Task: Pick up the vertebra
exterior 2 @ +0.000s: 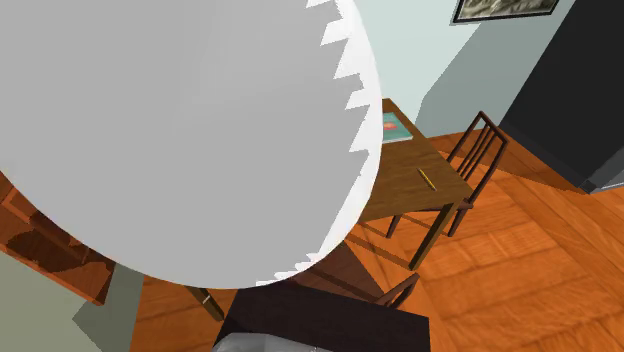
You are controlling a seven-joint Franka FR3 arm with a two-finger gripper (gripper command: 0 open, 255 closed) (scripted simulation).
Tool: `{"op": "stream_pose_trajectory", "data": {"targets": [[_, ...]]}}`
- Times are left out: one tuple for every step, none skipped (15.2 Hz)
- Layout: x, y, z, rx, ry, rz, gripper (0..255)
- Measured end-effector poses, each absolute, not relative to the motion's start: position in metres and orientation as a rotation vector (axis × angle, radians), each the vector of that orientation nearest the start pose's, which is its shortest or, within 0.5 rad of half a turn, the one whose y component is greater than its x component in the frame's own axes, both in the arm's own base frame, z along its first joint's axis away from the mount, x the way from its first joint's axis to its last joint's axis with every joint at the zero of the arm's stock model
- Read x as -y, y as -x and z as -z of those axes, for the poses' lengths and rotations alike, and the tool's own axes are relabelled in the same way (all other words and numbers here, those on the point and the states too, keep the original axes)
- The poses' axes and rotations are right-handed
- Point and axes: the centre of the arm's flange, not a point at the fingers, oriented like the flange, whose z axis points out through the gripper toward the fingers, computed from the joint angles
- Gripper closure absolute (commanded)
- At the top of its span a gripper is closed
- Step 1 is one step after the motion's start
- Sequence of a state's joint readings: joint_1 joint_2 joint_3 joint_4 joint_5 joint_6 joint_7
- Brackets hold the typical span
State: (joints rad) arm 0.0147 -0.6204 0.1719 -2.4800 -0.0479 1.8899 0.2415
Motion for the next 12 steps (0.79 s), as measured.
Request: {"op": "stream_pose_trajectory", "data": {"targets": [[-0.075, -0.366, -0.49, -0.13, 3.272, 0.081, 0], [-0.083, -0.374, -0.483, -0.143, 3.268, 0.08, 0], [-0.086, -0.381, -0.47, -0.157, 3.264, 0.077, 0], [-0.089, -0.389, -0.459, -0.17, 3.259, 0.076, 0], [-0.095, -0.395, -0.45, -0.184, 3.255, 0.075, 0], [-0.1, -0.403, -0.44, -0.197, 3.251, 0.074, 0], [-0.106, -0.409, -0.431, -0.21, 3.246, 0.073, 0], [-0.109, -0.419, -0.421, -0.223, 3.241, 0.072, 0], [-0.114, -0.424, -0.413, -0.237, 3.237, 0.07, 0], [-0.118, -0.432, -0.404, -0.25, 3.232, 0.069, 0], [-0.124, -0.439, -0.394, -0.263, 3.227, 0.068, 0], [-0.131, -0.447, -0.384, -0.275, 3.222, 0.067, 0]]}}
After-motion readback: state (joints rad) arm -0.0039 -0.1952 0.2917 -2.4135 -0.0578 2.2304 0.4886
